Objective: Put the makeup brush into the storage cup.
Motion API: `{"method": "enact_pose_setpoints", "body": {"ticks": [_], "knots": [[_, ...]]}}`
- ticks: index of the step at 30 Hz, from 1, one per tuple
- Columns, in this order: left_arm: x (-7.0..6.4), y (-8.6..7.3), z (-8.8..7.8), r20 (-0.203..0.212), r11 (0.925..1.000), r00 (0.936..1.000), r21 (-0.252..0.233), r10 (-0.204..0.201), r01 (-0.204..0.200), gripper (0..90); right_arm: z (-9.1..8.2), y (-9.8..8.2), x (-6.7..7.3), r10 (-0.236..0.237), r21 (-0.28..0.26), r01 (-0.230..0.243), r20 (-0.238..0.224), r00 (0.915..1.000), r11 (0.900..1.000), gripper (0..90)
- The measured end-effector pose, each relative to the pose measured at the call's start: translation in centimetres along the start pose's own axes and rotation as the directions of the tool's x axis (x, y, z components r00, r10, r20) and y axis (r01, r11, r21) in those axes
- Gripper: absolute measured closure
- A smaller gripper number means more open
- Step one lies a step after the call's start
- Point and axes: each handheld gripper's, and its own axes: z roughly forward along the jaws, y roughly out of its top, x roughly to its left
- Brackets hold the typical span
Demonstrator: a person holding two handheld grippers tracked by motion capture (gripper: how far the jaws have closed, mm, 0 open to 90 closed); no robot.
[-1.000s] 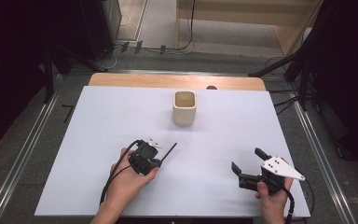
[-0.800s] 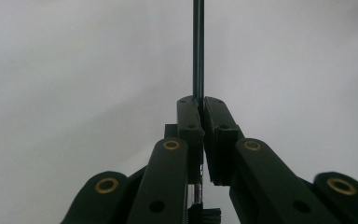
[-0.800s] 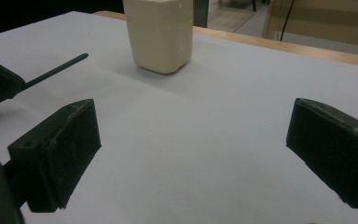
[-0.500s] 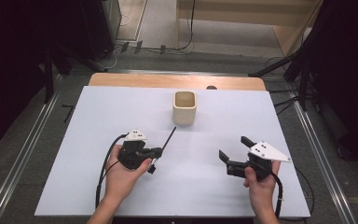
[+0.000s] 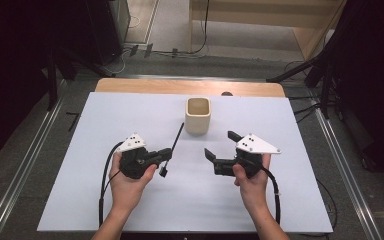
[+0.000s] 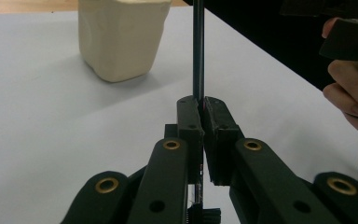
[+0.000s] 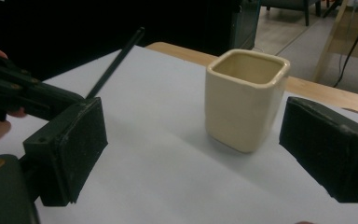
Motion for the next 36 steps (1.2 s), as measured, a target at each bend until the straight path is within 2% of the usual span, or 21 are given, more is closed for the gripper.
{"method": "enact_pose_setpoints", "body": {"ticks": [3, 6, 7, 13, 15, 18, 22, 24, 27, 29, 31, 32, 36], "knots": [[-0.1, -0.3, 0.3, 0.008, 1.0, 1.0, -0.007, 0.002, -0.002, 87.0, 0.4, 0.1, 0.7, -0.001, -0.044, 0.001, 0.011, 0.9999, 0.999, 14.7], [-0.2, -0.7, 0.4, 0.01, 0.9996, 0.9998, -0.022, 0.015, -0.015, 87.0, 0.6, 0.1, 1.0, 0.043, -0.068, -0.046, -0.046, 0.998, 0.997, 19.0], [-0.4, -0.8, 0.4, 0.009, 0.9994, 0.9998, -0.03, 0.016, -0.016, 87.0, 0.6, 0.1, 1.2, 0.056, -0.071, -0.059, -0.048, 0.9973, 0.996, 20.2], [-1.4, -1.2, 0.5, 0.008, 0.996, 0.9989, -0.078, 0.046, -0.045, 87.0, 0.7, -0.4, 2.1, 0.138, -0.077, -0.14, -0.036, 0.9899, 0.987, 20.6], [-1.6, -1.3, 0.6, 0.02, 0.9957, 0.999, -0.084, 0.04, -0.038, 87.0, 0.7, -0.7, 2.4, 0.155, -0.103, -0.157, -0.027, 0.9875, 0.982, 26.9], [-1.8, -1.5, 0.8, 0.031, 0.9955, 0.9987, -0.087, 0.04, -0.038, 86.9, 0.9, -1.1, 2.8, 0.203, -0.115, -0.213, -0.093, 0.9748, 0.97, 32.8], [-2.2, -2.0, 1.0, 0.044, 0.9915, 0.9974, -0.119, 0.057, -0.051, 87.0, 1.5, -1.4, 3.5, 0.216, -0.117, -0.228, -0.106, 0.9705, 0.966, 36.4], [-2.5, -2.0, 1.1, 0.044, 0.9889, 0.9969, -0.136, 0.065, -0.059, 86.9, 1.6, -1.6, 3.6, 0.237, -0.118, -0.25, -0.116, 0.9646, 0.961, 38.3], [-2.8, -2.1, 1.0, 0.043, 0.9861, 0.996, -0.15, 0.078, -0.071, 87.0, 1.9, -1.9, 3.6, 0.289, -0.109, -0.308, -0.159, 0.944, 0.945, 39.9], [-3.0, -2.2, 1.1, 0.048, 0.9858, 0.9955, -0.151, 0.081, -0.073, 87.0, 2.0, -2.0, 3.7, 0.302, -0.095, -0.32, -0.166, 0.9388, 0.943, 41.7], [-3.2, -2.3, 1.2, 0.053, 0.9845, 0.9948, -0.157, 0.088, -0.078, 87.0, 2.1, -2.1, 3.9, 0.32, -0.099, -0.342, -0.188, 0.9285, 0.934, 42.6], [-3.3, -2.4, 1.3, 0.057, 0.985, 0.9946, -0.154, 0.087, -0.078, 87.0, 2.1, -2.1, 4.0, 0.331, -0.106, -0.354, -0.191, 0.9242, 0.929, 43.2], [-3.7, -2.5, 1.5, 0.065, 0.9842, 0.9932, -0.155, 0.096, -0.085, 86.9, 2.2, -2.0, 4.4, 0.361, -0.104, -0.38, -0.165, 0.9177, 0.919, 49.9]]}}
